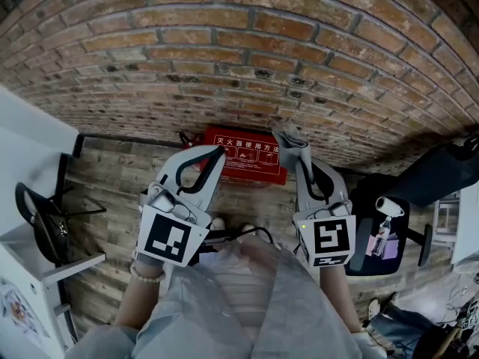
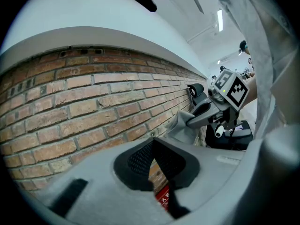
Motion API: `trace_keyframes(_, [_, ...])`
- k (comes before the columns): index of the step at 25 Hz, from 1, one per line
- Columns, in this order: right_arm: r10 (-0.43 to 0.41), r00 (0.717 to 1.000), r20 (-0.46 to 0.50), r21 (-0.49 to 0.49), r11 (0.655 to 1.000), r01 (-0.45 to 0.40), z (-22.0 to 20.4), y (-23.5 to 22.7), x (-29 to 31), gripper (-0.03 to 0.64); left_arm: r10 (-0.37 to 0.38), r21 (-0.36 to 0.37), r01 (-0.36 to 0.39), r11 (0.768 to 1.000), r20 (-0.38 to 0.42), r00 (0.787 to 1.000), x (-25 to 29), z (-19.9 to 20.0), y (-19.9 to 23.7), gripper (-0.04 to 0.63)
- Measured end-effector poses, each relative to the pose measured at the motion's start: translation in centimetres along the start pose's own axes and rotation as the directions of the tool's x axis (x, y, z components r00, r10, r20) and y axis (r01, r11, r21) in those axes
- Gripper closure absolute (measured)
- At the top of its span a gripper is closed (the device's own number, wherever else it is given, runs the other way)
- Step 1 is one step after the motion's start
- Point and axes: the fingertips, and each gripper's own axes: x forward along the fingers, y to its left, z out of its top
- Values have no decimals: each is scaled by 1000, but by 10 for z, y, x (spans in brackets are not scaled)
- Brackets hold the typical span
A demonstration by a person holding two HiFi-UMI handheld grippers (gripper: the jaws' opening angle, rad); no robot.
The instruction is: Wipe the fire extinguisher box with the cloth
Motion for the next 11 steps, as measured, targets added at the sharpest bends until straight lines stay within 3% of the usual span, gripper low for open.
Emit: trace_keyframes(11, [11,1000,-1,-4,1000,-11,1,7,2,598,1,-3,-1,1000,-4,1000,-4,-2,2,598])
